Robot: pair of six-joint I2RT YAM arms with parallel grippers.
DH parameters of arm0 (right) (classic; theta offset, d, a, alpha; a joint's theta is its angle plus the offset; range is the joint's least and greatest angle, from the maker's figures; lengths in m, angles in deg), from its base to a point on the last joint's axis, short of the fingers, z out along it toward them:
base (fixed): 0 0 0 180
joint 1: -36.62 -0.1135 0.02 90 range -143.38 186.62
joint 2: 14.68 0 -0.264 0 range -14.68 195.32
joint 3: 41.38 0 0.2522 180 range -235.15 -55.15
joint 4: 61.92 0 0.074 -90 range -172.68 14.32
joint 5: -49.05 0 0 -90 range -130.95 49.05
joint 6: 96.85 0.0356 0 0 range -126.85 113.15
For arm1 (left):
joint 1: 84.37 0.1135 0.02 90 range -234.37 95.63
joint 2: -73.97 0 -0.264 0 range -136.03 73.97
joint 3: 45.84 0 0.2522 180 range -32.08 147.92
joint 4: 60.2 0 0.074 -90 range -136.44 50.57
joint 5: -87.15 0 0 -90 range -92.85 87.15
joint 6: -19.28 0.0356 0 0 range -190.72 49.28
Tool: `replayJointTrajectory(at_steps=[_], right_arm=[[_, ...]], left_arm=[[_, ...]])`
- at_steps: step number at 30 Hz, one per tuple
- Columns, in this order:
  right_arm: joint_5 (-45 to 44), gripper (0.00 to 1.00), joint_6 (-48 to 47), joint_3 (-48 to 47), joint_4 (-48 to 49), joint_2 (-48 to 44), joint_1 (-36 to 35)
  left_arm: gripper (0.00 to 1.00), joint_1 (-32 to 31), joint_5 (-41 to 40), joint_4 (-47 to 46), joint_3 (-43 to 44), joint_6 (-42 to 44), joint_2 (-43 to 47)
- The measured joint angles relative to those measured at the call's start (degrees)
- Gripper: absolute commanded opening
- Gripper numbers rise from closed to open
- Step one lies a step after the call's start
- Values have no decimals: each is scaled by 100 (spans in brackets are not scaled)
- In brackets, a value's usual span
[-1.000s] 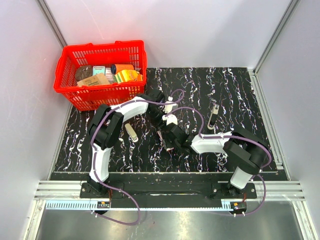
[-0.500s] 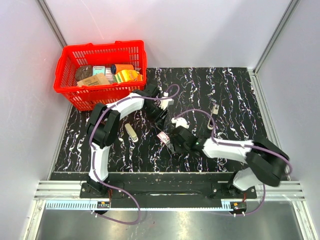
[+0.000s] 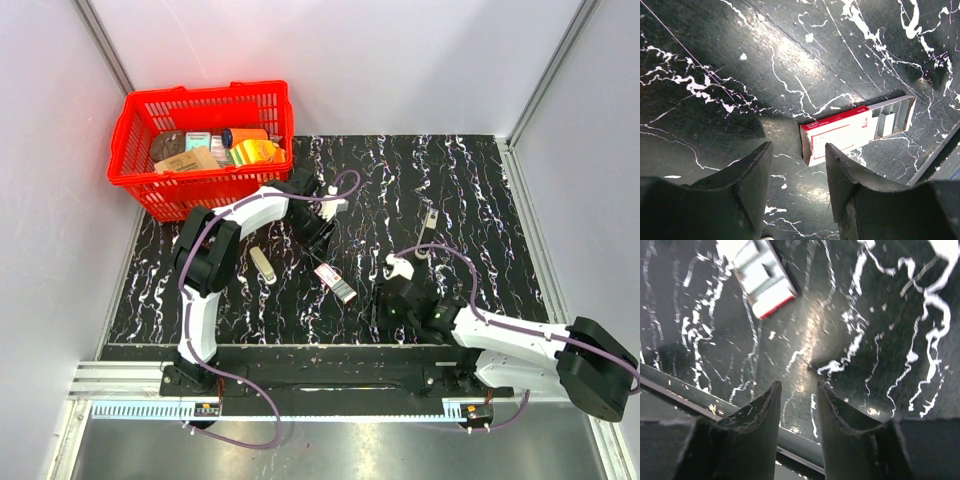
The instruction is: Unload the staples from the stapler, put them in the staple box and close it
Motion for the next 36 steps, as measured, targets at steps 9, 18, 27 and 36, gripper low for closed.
replayJointTrajectory(at_steps=[9, 18, 27, 36], right_arm=[[627, 37, 1067, 466, 1528, 876, 44], [918, 31, 2024, 949, 2909, 1228, 474], [927, 27, 2553, 1141, 3453, 1419, 710], [957, 25, 2605, 1143, 3840, 1587, 772]], left_arm=[[47, -72, 17, -7, -28, 9, 0], [46, -111, 20, -72, -192, 4, 0], [46, -111, 31, -138, -214, 2, 0], [45, -111, 33, -157, -214, 4, 0]])
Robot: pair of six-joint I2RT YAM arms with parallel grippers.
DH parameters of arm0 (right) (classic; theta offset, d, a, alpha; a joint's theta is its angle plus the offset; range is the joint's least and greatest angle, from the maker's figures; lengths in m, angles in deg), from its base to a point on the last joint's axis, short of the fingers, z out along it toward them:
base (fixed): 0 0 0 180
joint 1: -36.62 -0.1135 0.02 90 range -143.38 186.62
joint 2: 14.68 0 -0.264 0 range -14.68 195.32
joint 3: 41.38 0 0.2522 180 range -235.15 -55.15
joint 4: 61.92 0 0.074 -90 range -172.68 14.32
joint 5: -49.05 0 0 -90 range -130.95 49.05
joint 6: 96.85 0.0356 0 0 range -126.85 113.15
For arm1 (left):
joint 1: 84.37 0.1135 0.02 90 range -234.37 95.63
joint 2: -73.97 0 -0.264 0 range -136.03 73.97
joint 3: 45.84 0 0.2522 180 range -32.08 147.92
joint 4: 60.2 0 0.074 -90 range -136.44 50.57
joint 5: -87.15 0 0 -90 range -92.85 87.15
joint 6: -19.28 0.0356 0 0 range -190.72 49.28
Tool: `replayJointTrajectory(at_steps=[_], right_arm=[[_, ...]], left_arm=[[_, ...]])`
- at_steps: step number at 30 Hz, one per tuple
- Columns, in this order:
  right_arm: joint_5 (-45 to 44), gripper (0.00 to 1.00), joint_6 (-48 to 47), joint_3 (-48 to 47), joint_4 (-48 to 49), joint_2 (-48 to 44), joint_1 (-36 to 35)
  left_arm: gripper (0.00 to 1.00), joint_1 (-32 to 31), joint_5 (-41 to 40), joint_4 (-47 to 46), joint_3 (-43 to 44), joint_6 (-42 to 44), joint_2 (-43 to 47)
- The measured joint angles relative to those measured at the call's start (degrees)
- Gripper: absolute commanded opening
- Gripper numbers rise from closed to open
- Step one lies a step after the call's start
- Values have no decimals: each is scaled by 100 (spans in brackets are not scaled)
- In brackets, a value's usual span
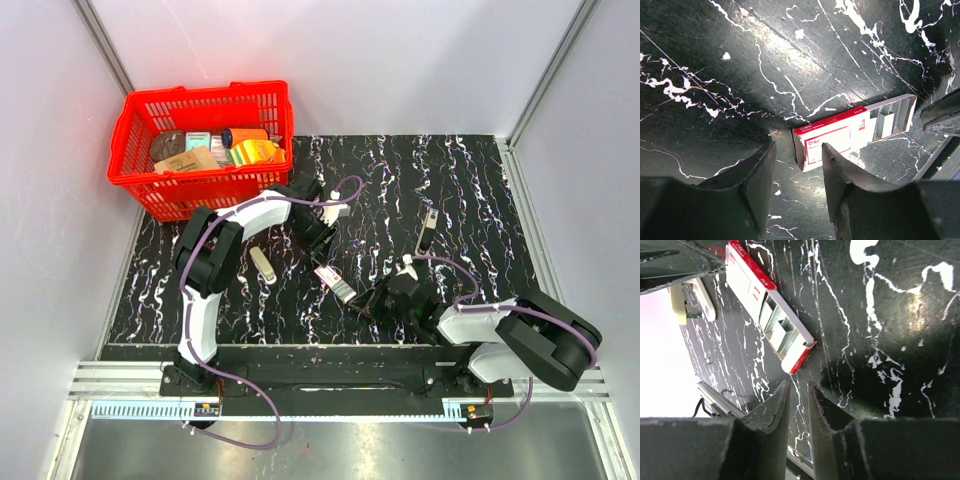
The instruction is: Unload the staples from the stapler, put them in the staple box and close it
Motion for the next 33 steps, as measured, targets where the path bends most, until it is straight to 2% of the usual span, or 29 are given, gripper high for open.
replayJointTrajectory(at_steps=[33], right_arm=[[328, 19, -151, -216, 704, 850, 409]], left_arm=[[45, -90, -2, -4, -44, 7, 0]])
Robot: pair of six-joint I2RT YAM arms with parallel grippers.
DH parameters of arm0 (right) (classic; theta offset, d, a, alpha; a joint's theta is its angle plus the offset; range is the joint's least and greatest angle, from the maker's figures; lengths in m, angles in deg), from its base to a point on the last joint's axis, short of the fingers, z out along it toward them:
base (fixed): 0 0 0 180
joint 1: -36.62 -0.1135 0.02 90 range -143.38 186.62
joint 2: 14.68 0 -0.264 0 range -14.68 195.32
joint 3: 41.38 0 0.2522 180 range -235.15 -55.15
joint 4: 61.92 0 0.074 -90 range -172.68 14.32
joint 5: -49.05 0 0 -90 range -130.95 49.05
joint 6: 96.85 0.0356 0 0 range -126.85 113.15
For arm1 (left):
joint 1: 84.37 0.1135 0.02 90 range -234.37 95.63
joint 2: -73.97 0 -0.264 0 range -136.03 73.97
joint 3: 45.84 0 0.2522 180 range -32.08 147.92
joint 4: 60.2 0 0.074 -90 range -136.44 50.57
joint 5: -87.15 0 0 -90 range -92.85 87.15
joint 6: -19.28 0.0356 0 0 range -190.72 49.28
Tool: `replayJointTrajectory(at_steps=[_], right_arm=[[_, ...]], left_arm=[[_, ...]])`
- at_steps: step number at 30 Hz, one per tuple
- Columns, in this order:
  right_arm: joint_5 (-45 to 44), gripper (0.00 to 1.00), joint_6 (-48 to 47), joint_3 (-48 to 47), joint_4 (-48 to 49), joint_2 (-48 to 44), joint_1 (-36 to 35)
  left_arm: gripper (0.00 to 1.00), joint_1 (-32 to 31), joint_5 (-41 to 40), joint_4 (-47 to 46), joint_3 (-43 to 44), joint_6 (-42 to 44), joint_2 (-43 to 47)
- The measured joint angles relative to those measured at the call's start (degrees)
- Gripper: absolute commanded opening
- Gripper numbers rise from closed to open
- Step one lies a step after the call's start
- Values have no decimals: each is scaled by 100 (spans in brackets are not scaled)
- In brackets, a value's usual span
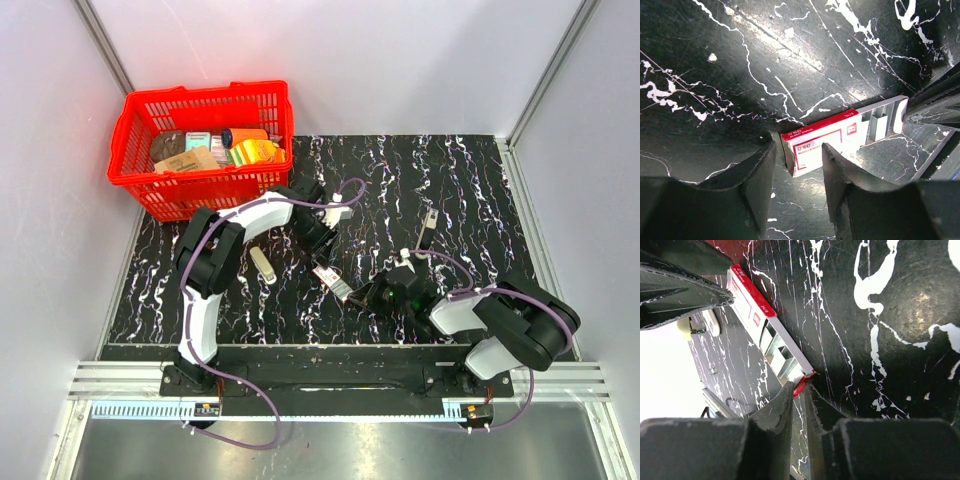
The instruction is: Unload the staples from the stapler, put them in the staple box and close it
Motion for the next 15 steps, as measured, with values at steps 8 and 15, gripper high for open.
replayJointTrajectory(at_steps=[8, 15], right_arm=[[68, 18, -48, -90, 17, 109, 44], [155, 18, -118, -177, 33, 210, 68]], left_arm=[[45, -103, 2, -7, -63, 42, 4], [44, -173, 0, -44, -92, 61, 17]])
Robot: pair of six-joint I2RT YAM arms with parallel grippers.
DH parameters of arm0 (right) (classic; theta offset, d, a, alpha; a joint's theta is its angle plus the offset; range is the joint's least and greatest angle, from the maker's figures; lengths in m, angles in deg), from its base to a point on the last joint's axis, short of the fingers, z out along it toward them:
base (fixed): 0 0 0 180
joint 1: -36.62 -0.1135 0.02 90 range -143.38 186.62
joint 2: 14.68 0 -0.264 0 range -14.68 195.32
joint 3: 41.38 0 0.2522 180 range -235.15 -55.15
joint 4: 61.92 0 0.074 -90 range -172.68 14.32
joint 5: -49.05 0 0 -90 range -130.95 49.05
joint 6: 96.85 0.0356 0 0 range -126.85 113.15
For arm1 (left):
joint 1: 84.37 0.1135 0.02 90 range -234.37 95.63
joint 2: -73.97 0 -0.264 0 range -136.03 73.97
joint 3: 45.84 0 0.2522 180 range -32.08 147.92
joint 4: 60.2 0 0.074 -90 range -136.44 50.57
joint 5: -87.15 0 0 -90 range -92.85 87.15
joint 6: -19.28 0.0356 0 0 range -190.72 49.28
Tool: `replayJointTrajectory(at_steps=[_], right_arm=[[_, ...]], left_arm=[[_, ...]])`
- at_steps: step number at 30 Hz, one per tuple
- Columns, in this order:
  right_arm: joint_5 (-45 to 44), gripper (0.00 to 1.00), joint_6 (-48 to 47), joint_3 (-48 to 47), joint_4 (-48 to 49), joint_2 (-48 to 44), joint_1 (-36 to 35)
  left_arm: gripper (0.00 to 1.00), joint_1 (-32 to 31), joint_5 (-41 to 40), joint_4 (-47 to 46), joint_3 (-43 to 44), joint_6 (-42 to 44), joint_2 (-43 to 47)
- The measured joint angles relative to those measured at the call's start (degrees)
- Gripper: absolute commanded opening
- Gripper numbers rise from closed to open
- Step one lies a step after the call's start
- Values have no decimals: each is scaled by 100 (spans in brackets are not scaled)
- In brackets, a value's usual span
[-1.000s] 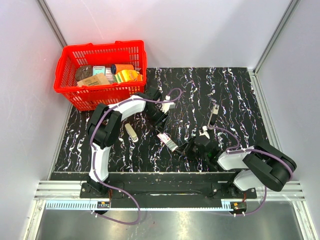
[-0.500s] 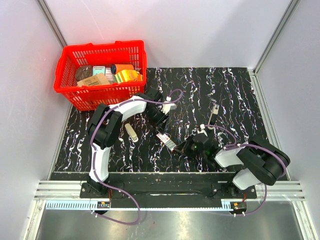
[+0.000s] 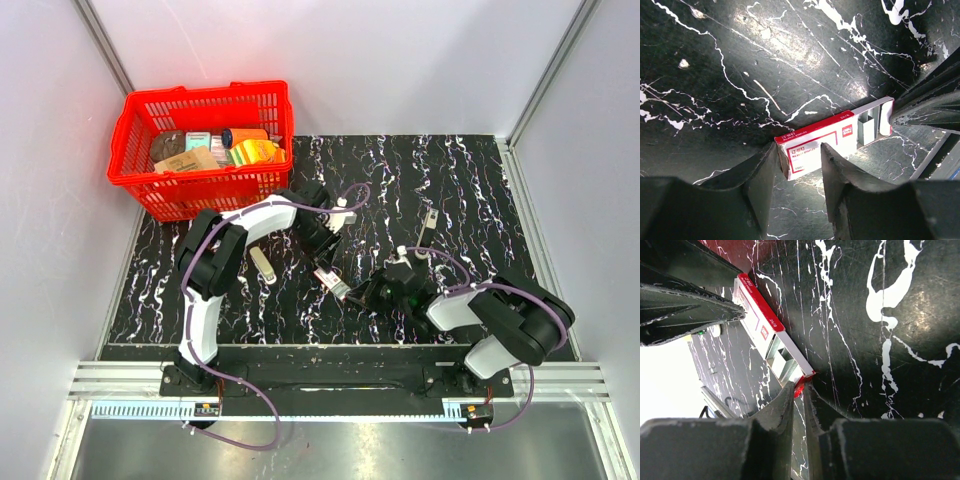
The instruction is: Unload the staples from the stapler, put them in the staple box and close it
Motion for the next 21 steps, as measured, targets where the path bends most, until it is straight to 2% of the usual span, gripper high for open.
replayJointTrajectory(at_steps=[9, 21], right_arm=[[50, 17, -39, -144, 199, 278, 26], [531, 17, -105, -254, 1534, 1211, 87]], left_arm=[[43, -72, 2, -11, -35, 2, 20], [41, -101, -2, -26, -52, 46, 26]])
